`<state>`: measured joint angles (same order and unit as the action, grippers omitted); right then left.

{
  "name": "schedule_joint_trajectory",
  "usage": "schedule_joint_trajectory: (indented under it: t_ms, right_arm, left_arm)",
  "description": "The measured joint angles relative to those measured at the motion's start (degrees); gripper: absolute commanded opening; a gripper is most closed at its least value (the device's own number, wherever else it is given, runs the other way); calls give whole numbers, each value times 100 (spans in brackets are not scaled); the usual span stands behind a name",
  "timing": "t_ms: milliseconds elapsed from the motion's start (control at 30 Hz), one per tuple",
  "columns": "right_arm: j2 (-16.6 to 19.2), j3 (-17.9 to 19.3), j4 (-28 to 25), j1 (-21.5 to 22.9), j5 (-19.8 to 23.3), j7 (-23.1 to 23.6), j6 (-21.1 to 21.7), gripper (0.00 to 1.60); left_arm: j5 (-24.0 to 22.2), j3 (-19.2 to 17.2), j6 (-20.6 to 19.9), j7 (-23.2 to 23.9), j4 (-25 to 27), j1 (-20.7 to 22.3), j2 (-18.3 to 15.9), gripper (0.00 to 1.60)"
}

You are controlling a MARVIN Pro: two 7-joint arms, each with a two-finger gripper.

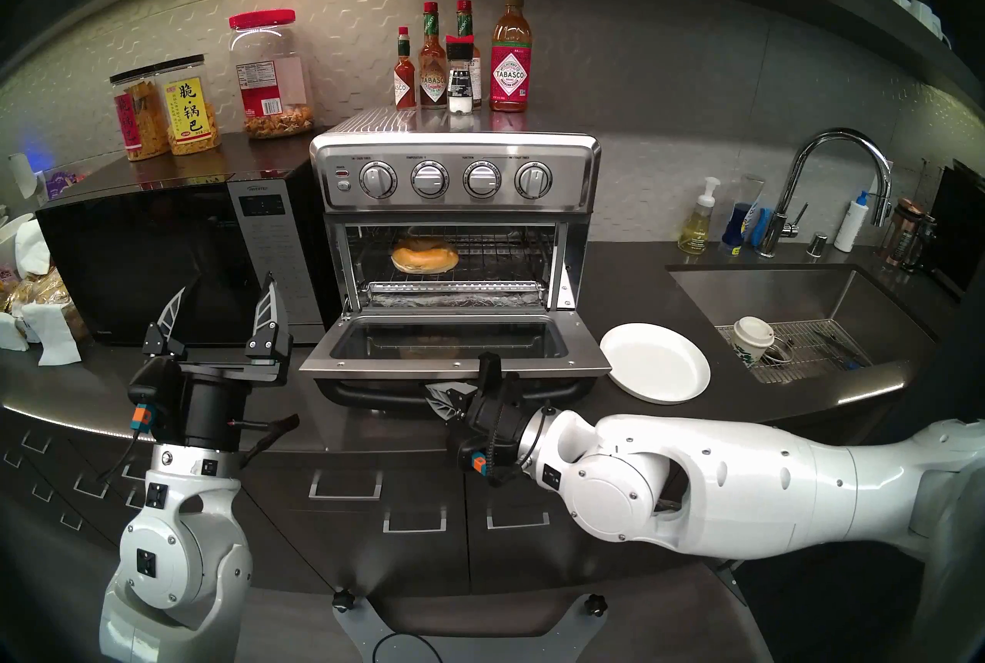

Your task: Open the oven and place the bagel inside on the rack

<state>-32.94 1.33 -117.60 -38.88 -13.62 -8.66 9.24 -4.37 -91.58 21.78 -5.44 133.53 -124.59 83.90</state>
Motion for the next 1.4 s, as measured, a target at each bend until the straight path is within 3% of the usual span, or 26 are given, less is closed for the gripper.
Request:
schedule_joint_trajectory:
  t_ms: [500,1400]
  right_arm:
    - [-168,2,22,269,-205,1222,260,0]
    - [-719,184,180,252,300,1437,663,0]
  left_arm:
    - [0,0,0,0,0,0,0,160]
    - [0,0,1,0,-12,4,0,160]
